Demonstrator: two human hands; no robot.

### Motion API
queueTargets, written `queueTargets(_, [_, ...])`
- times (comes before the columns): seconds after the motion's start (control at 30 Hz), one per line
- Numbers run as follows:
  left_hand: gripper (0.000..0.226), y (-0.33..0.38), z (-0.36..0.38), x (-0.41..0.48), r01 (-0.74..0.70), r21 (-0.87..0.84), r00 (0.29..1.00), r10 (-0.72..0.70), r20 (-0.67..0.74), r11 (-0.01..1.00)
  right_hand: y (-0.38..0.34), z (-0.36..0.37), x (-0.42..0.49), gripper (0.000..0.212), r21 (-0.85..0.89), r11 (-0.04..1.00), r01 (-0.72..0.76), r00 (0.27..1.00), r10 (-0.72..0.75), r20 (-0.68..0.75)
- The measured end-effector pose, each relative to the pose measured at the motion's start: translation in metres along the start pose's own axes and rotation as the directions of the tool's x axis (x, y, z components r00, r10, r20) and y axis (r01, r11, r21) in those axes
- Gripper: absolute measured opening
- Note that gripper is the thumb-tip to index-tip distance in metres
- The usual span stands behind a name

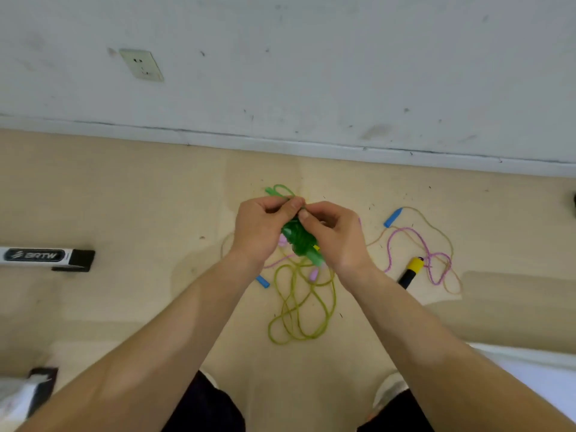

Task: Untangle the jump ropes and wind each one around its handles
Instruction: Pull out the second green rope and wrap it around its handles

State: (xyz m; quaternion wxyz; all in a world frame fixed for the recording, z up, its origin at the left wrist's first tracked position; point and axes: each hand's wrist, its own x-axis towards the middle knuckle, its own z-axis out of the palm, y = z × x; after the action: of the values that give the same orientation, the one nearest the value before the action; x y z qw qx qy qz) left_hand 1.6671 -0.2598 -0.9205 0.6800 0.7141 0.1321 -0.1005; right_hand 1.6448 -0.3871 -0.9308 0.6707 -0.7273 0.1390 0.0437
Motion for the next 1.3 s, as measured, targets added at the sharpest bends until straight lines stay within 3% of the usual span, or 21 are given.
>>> queueTargets(0.27, [0.01,0.211,-0.023,-0.065,-0.03,0.043,0.994,0.035,-0.104,0.999,-0.223,0.001,-0.05,0.009,0.081,0.993,-0.08,0.993,0.086,-0.075])
queueTargets(0.6, [0.019,0.456,-0.044,-0.139,-0.023,-0.001,0.999,0.023,0.033,1.0,-0.468,-0.027,-0.108,0.01,0.15,0.988,-0.045,0.998,0.05,-0.03])
queueTargets(0.87, [0.023,0.558,-0.05,-0.159,-0.023,-0.055,1.0,0.023,0.01,0.998,-0.566,-0.022,-0.125,0.009,0.103,0.994,0.043,0.992,-0.031,-0.119])
queueTargets(1.07, [0.019,0.622,-0.063,-0.153,-0.154,-0.005,0.98,0.154,0.124,0.988,-0.619,-0.023,-0.121,0.011,0.123,0.983,0.14,0.984,-0.123,-0.132])
queueTargets(1.3, [0.019,0.686,-0.037,-0.133,-0.267,0.017,0.933,0.254,0.256,0.964,-0.669,-0.046,-0.099,0.011,0.109,0.97,0.217,0.941,-0.179,-0.287])
